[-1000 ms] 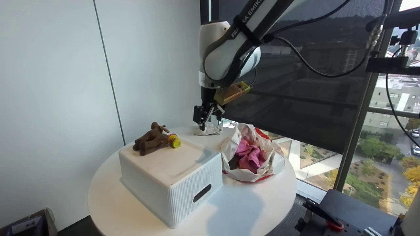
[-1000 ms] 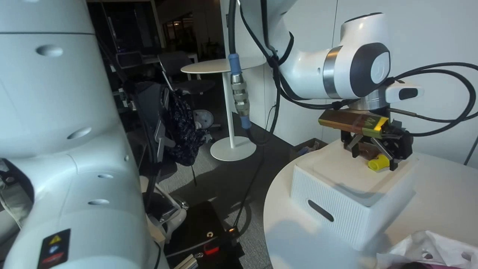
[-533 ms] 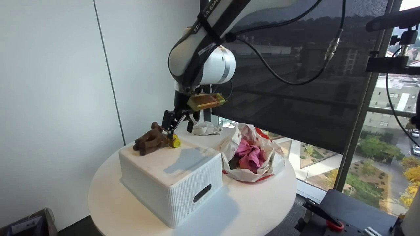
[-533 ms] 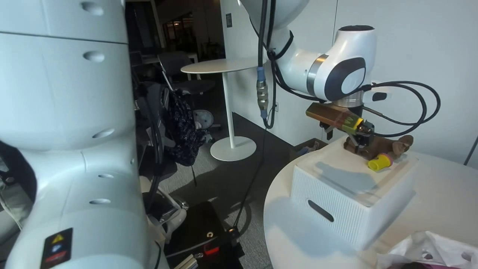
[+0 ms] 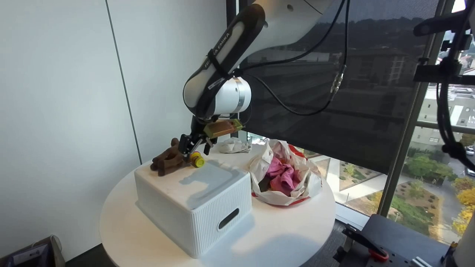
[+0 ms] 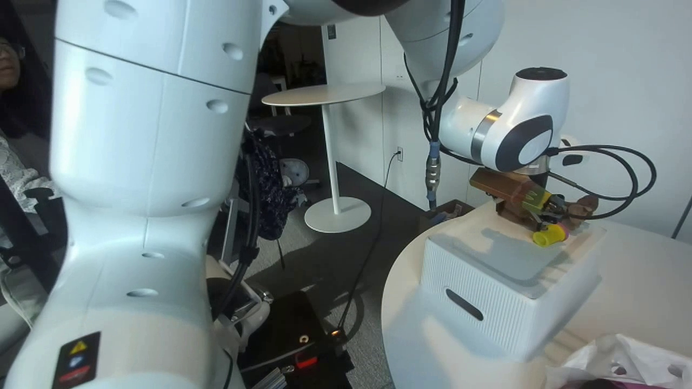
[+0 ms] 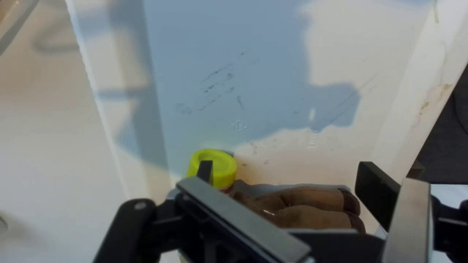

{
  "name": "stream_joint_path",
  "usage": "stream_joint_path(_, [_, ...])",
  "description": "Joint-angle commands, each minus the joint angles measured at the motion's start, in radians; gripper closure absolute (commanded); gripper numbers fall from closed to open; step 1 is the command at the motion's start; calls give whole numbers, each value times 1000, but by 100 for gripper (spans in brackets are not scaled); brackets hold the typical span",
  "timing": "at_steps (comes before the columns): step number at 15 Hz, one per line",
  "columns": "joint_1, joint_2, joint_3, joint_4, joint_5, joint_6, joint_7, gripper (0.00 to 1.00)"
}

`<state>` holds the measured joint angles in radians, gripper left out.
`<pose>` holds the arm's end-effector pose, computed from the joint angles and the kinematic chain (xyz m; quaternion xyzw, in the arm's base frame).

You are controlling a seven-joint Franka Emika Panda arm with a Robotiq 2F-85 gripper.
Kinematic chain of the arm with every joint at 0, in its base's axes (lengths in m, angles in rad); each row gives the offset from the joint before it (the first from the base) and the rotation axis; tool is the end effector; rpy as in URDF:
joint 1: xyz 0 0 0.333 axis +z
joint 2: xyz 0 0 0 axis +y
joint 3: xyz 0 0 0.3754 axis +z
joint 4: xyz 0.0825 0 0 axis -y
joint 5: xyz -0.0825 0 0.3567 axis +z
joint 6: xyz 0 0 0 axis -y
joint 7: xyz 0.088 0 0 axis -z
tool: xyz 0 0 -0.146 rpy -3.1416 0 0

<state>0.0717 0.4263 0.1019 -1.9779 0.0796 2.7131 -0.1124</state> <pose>0.6507 0.1070 0.3210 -0.9821 -0.1001 -0.1528 0.0467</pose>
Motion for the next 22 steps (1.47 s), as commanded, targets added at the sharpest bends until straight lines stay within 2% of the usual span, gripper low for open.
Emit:
stream_joint_path(1, [-6,110,-15,113,-46,37,-5,0])
stream_joint_path(6, [-3,213,-41,226,-101,43,1,0])
stream_joint_path(7, [-3,227,-43,243,-107,45,0,25])
stream_joint_path(8, [-3,238,-46,258,-113,45,1,26])
stream_joint_path(12, [-3,248,-59,284,-138,59,3,57])
stream_joint_path(15, [-4,190,-85,236,-145,23,22,79])
stream_joint_path(18, [-4,93,-127,150,-157,-23,46,81])
stream_joint_path(22, [-6,-100,-199,-17,-201,-52,96,81])
